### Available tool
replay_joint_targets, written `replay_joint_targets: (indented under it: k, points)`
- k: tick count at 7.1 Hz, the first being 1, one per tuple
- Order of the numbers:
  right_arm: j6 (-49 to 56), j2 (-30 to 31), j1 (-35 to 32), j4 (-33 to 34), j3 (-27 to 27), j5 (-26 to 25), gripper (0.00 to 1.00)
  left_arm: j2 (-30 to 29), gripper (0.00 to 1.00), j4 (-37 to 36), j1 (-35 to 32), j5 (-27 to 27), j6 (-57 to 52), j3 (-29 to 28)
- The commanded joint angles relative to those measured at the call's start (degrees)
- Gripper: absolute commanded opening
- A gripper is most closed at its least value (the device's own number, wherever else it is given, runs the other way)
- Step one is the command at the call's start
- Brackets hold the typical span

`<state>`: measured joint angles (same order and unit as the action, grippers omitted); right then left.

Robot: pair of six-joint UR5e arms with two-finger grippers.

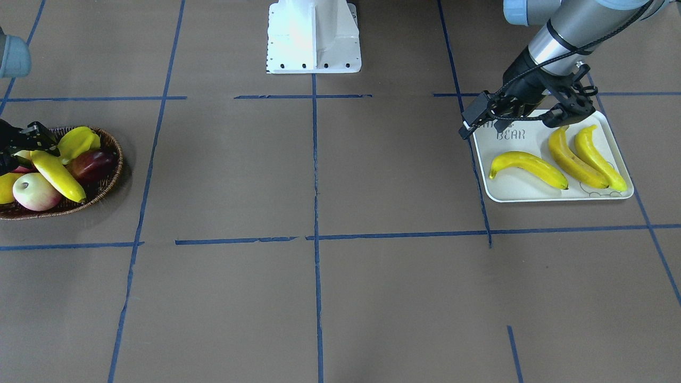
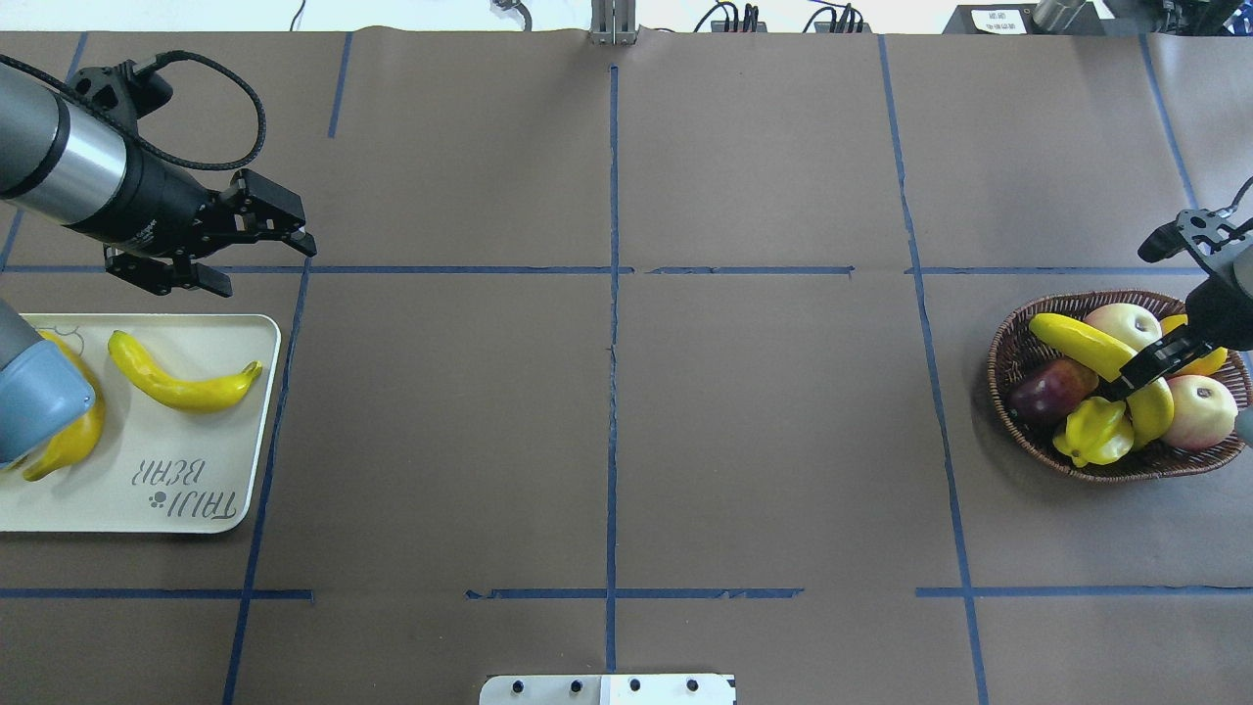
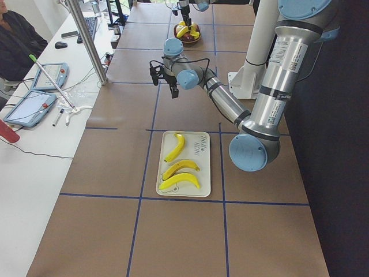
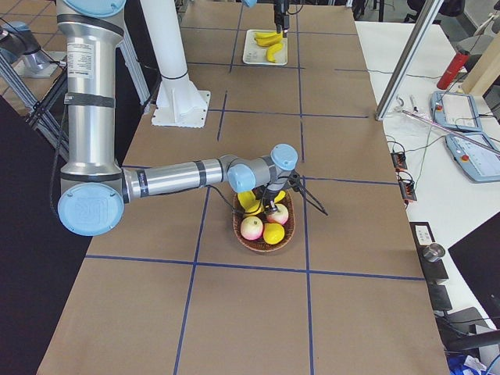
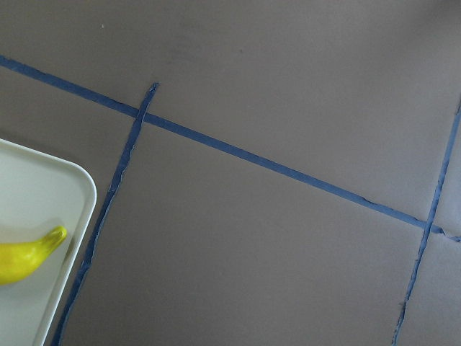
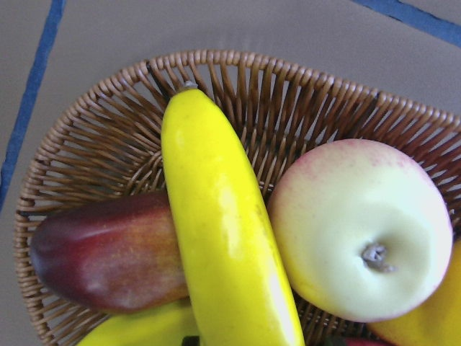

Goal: Transfer all bananas from basket to plate

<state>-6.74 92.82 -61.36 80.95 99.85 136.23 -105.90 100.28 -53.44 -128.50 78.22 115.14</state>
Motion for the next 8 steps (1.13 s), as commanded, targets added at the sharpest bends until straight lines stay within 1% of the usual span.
replay_joint_targets:
  k: [1, 2, 3, 4, 6, 7, 8]
  points:
    - [0.3, -0.1, 0.2, -0.1, 0.3, 1.0, 0.22, 0.0, 1.0, 0.0, 0.0, -0.1, 0.0, 0.0]
    - [0.4, 0.0, 0.0, -0.8, 1.4, 1.5, 0.04, 0.0, 1.0, 0.0, 0.0, 0.0, 0.0, -0.3]
    - [0.5, 0.3, -0.2, -1.1, 2.5, 2.5, 0.0, -0.2, 1.0, 0.0, 0.0, -0.1, 0.0, -0.2]
    - [0.5, 0.7, -1.7, -0.9, 3.8, 4.6, 0.0, -0.7, 1.0, 0.0, 0.0, 0.0, 0.1, -0.2]
    - [0.5, 1.9, -5.8, -0.4, 6.7, 6.0, 0.0, -0.8, 1.0, 0.0, 0.0, -0.1, 0.9, -0.1]
    - [0.4, 1.9, -6.1, -0.3, 8.2, 6.5, 0.0, -0.7, 1.0, 0.0, 0.0, -0.1, 0.9, -0.1]
    - [-0.3, 1.1, -7.2, 0.1, 9.2, 8.2, 0.0, -0.8, 1.0, 0.0, 0.1, -0.1, 0.9, -0.2]
